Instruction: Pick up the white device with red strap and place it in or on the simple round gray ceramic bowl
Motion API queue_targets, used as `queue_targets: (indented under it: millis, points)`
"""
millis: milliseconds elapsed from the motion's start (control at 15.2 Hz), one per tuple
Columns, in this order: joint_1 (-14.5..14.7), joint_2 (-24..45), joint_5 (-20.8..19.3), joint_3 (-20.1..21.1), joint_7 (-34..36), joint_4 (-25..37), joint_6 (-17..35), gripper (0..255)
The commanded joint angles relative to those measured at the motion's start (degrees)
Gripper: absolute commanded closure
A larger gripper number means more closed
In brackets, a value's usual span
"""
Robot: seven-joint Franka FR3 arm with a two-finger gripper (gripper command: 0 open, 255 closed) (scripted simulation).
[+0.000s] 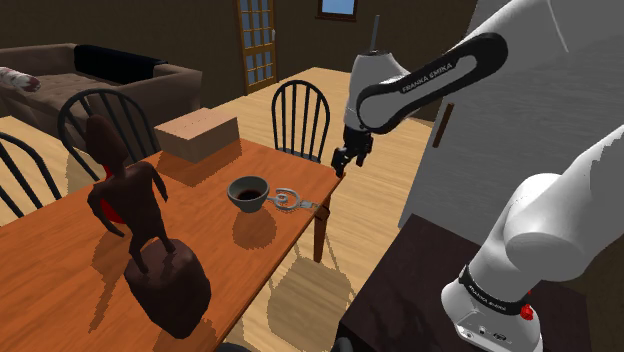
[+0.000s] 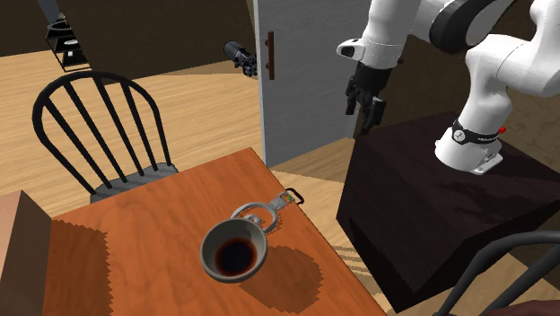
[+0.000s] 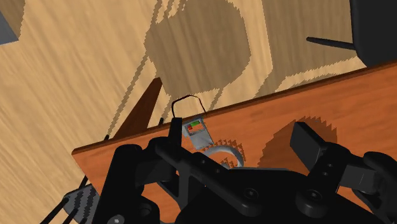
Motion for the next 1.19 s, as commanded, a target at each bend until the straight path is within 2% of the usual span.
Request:
queue_targets:
  millis: [0,594,1122]
  points:
    - [-0.1,4.9,0.0,-0.3,-0.1,0.8,4.5,0]
    - [-0.5,26.4,1.3,-0.7,-0.2,8.0,19.7,0]
    - [-1.6,45.4,2.9,0.0,-0.4,19.7,27.7,0]
